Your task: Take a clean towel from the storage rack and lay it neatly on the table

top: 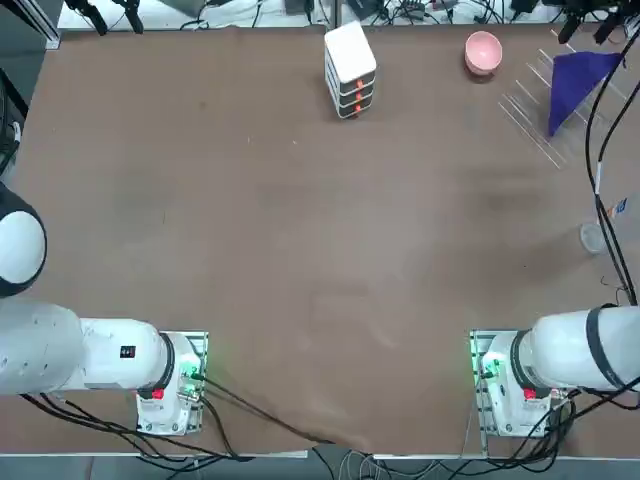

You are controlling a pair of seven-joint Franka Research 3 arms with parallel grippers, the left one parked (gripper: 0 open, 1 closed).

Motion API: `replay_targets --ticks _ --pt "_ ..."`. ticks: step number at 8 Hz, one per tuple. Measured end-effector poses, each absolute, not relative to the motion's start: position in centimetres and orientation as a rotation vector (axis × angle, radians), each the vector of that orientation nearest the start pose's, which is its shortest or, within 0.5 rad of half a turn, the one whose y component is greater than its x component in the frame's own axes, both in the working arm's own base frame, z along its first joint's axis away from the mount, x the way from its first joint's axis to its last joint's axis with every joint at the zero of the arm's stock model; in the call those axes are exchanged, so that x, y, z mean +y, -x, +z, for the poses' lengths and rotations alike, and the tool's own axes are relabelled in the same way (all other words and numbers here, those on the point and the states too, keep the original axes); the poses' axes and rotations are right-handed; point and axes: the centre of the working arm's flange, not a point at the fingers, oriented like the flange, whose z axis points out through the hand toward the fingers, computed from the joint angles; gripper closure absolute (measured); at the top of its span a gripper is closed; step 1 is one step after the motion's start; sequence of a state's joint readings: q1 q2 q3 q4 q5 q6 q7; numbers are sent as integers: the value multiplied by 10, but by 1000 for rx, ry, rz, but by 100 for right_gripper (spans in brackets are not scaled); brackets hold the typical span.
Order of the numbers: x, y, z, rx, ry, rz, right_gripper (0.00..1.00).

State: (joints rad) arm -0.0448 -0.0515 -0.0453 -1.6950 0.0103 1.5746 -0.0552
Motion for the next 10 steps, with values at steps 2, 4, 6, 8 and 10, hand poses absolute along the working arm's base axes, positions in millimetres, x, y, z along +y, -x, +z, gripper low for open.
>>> replay_targets --ticks 2,4,6,8,10 --pt "-57 -535 564 81 3107 279 0" --pt "-90 -542 530 117 3102 370 0" --pt "-149 -563 487 -4 3121 327 0" --pt "-191 -595 469 -95 3142 247 0" --pt "-230 -638 472 -184 3178 137 0"
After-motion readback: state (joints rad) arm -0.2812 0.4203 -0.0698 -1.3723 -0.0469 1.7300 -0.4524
